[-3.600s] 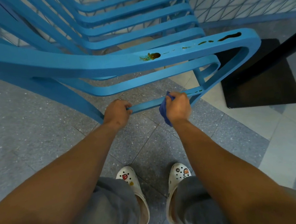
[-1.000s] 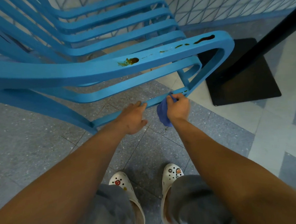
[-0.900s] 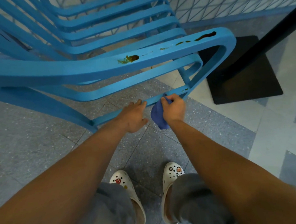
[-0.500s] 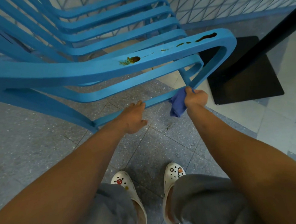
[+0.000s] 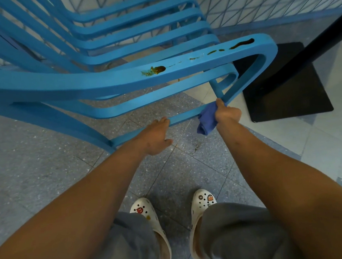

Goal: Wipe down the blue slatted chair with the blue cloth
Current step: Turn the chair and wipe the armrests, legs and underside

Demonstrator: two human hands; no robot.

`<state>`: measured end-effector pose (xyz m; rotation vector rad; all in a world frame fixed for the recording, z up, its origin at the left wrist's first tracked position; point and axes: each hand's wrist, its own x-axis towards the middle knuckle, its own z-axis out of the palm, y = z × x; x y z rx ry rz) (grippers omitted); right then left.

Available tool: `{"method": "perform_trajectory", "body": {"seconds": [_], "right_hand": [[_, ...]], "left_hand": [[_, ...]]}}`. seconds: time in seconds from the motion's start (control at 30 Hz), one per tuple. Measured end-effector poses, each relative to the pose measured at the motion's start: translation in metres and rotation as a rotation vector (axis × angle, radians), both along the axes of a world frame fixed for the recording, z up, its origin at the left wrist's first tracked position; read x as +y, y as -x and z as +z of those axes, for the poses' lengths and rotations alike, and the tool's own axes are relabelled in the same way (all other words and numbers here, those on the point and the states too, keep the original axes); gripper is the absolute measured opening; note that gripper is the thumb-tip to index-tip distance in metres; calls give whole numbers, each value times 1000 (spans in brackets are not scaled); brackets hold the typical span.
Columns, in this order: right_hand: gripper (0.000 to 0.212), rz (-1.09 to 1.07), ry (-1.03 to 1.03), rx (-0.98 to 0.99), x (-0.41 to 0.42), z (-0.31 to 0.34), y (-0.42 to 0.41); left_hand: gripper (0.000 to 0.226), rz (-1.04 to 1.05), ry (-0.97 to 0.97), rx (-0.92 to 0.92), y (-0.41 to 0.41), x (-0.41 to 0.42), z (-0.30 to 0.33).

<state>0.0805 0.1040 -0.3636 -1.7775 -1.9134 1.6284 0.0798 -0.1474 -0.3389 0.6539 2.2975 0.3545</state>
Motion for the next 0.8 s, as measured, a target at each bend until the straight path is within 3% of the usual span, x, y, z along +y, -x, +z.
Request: {"method": "perform_trajectory", "body": {"seconds": [0.13, 0.3, 0.5, 0.63, 0.7, 0.8], "right_hand": [[33, 8, -67, -7, -12, 1, -4], [21, 431, -290, 116, -43, 4, -31], [16, 469, -504, 294, -45, 34, -14], [16, 709, -540, 174, -54, 8, -24], [29, 821, -597, 83, -69, -3, -31], [28, 900, -565, 91, -100, -7, -26]], "left_hand": [[81, 0, -5, -7, -1, -3, 3], [80, 6, 1, -23, 0, -13, 3], [82, 20, 57, -45, 3, -30, 9], [80, 27, 83, -83, 6, -39, 12], [80, 22, 95, -86, 6, -39, 14], [81, 17, 122, -67, 5, -38, 15]]}}
